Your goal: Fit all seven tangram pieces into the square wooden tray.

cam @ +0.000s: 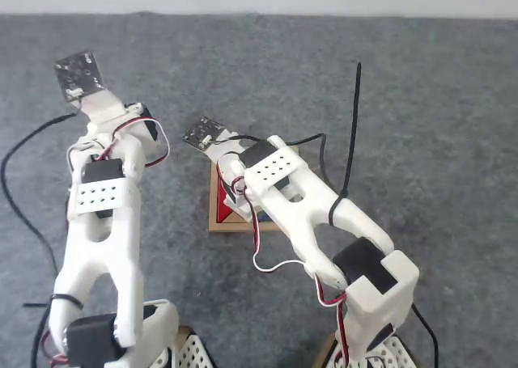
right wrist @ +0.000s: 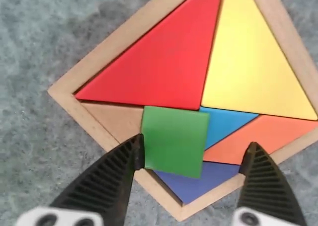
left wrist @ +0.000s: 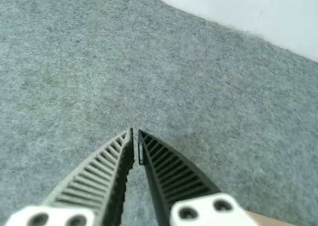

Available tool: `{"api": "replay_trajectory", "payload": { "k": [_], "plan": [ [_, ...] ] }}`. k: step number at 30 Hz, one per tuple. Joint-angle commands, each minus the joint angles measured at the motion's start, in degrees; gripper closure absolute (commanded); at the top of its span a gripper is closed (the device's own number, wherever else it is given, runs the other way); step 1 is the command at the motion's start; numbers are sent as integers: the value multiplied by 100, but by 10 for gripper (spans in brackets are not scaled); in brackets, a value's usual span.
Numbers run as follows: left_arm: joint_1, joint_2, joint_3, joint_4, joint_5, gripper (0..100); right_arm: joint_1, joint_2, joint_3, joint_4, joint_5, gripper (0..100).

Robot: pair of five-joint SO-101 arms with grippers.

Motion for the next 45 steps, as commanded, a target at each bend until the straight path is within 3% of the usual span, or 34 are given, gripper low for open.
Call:
{"api": "replay_trajectory", "payload": {
  "k": [1,8,13,21,33,39,45],
  "plan": [
    [-18,-229,-338,-149,79,986,92,-171,-299,75,-53,708],
    [-18,-229,-338,-149,79,986,505,-400,-369,-66,-97,989],
    [-18,-229,-338,-149,79,986,620,-180,-360,-145,-97,943],
    [0,-229,-330,-149,70,986,453,92,-378,-145,-53,958],
    [26,-237,-295,-141,70,987,971,-1859,-167,400,-53,958],
    [-9,-607,171,-105,-220,987,1402,-3424,1196,-57,220,958],
    [26,-2189,1534,-149,-695,987,1824,-4901,3569,-1763,211,958]
  ]
}}
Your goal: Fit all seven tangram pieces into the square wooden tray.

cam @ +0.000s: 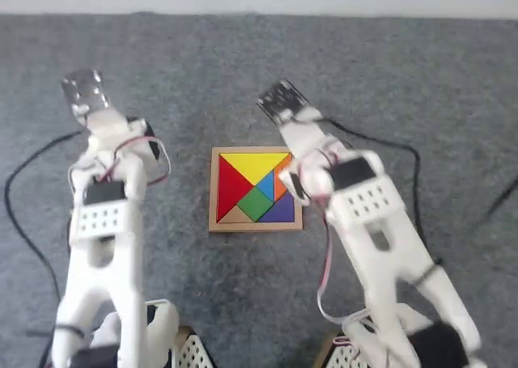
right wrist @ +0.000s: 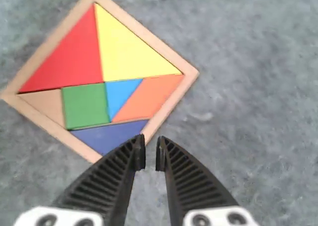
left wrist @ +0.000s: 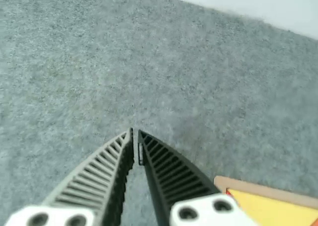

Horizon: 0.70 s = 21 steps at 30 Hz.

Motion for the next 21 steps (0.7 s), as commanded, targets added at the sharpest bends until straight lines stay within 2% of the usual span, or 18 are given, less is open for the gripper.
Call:
{"api": "replay_trajectory", "payload": {
  "k": [1,7,11,14,17,21],
  "plan": [
    [18,-1530,813,-149,-255,987,338,-1323,1582,-1446,97,958],
    [527,-3015,2571,-932,-1407,987,585,-1903,3367,-4075,123,957],
    [721,-3763,3169,-1037,-1890,987,629,-1947,4062,-5393,105,958],
    [765,-4185,3319,-774,-1978,986,585,-1938,4255,-5701,44,958],
    [747,-4527,3538,-519,-2004,985,541,-1912,4264,-5727,-369,954],
    [519,-4976,3987,-264,-2673,986,189,-1938,4413,-5727,-369,957]
  ]
}}
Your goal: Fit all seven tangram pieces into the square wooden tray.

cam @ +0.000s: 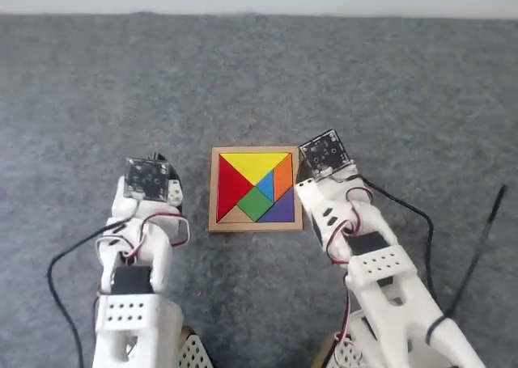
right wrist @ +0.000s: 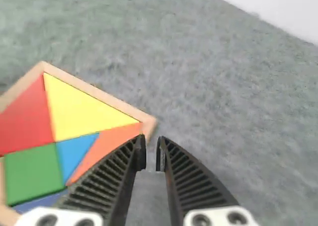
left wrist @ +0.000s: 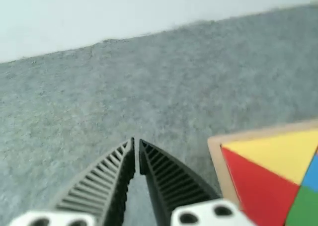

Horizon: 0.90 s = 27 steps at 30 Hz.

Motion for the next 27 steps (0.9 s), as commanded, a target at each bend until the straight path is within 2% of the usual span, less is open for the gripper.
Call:
{"api": "replay_trajectory", "payload": {
  "k": [1,4,14,19,23,27],
  "plan": [
    [-290,-633,321,273,-730,986,-347,-277,123,-145,53,958],
    [-607,-1099,549,422,-765,986,-435,-277,176,-145,88,976],
    [-695,-2629,523,3226,-800,985,-57,-224,202,-602,114,983],
    [-730,-2901,514,4668,-800,985,84,-277,202,-576,88,979],
    [-879,-2892,514,5090,-809,986,101,-277,202,-549,88,979],
    [-1662,-2892,514,5099,-800,986,101,-286,202,-541,97,980]
  ]
}}
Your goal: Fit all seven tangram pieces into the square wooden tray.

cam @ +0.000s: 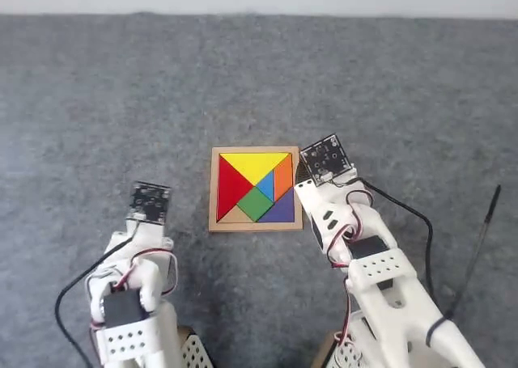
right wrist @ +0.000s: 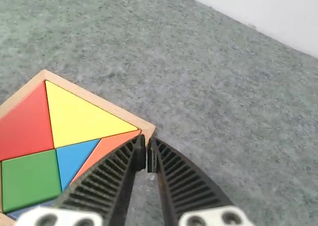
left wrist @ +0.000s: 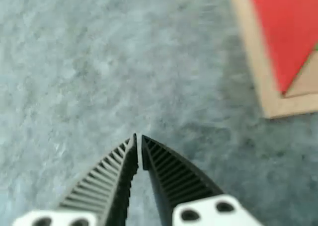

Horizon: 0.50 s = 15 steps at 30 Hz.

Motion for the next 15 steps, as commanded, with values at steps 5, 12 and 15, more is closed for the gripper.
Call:
{"api": "replay_trajectory", "payload": {
  "k": [5,12,15],
  "plan": [
    [-1081,-132,-66,26,-44,986,92,-259,0,-75,123,982],
    [-1081,-132,-66,26,-44,986,110,-1411,536,-75,141,982],
    [-1081,-132,-66,26,-44,986,251,-2308,1046,-75,141,982]
  ]
}}
